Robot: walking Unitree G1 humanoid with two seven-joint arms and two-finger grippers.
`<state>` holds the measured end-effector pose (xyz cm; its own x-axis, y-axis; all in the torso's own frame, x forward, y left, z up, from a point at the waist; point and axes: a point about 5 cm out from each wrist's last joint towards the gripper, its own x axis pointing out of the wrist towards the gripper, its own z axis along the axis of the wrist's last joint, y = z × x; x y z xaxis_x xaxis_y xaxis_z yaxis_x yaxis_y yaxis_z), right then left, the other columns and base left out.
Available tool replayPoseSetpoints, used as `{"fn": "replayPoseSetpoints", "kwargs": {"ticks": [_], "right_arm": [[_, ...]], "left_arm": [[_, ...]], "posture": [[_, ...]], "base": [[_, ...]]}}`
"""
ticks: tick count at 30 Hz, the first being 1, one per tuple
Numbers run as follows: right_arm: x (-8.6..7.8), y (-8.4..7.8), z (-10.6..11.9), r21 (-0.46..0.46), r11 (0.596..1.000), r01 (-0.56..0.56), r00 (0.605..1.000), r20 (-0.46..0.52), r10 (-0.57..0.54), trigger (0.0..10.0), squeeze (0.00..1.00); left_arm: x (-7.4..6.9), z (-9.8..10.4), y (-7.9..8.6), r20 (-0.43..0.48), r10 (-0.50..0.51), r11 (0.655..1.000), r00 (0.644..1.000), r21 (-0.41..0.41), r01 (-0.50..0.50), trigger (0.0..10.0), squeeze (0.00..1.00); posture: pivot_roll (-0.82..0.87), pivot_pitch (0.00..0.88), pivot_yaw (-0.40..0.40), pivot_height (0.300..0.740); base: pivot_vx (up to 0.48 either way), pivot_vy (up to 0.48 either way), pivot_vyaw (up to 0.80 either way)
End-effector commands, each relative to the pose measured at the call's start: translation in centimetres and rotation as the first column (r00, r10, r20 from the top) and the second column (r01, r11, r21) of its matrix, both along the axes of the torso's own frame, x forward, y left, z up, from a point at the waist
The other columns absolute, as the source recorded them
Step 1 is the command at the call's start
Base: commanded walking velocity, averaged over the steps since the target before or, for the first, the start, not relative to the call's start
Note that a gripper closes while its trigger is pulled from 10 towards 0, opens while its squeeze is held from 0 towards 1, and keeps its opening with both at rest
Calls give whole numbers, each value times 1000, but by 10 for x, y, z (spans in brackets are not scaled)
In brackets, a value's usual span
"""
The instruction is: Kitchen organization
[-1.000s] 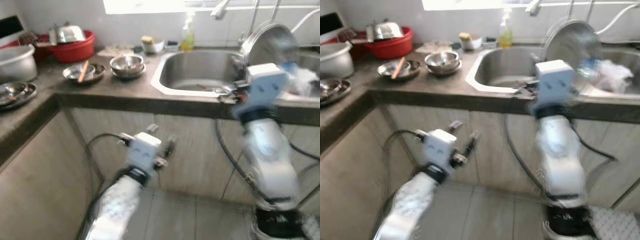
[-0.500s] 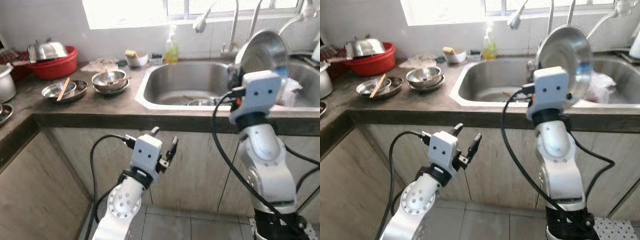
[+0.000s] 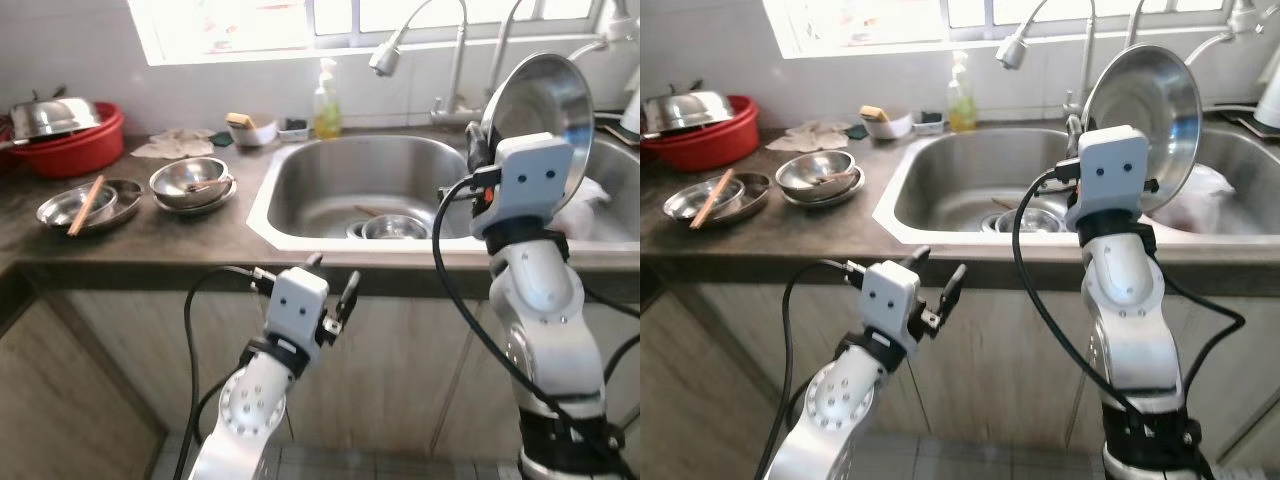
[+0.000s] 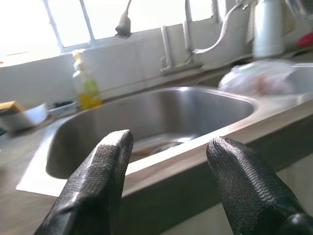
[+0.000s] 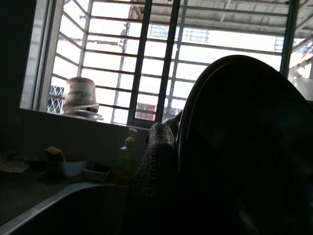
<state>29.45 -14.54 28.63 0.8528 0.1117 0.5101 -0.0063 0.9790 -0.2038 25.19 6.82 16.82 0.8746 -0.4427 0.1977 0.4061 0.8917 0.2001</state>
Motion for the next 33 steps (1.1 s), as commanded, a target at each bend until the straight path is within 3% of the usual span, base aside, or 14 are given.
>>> {"fn": "replayPoseSetpoints", "kwargs": {"ticks": [1,17,33], "right_arm": [[0,-5,5,-6,1000,20,1000,20,-20,10000,0],[16,-1,14,-66,998,-7,1000,-1,7,10000,0],[37,-6,5,-212,977,-23,988,-154,-10,10000,0]], "left_arm": [[-1,3,-3,9,-10,1000,1000,-10,10,10000,0],[1,4,-3,16,2,1000,1000,-14,-2,10000,0],[3,3,-6,14,6,1000,1000,-24,-5,10000,0]], "posture": [[79,41,24,740],[75,53,14,740],[58,54,7,740]], "base": [[360,0,0],[361,0,0],[352,0,0]]}}
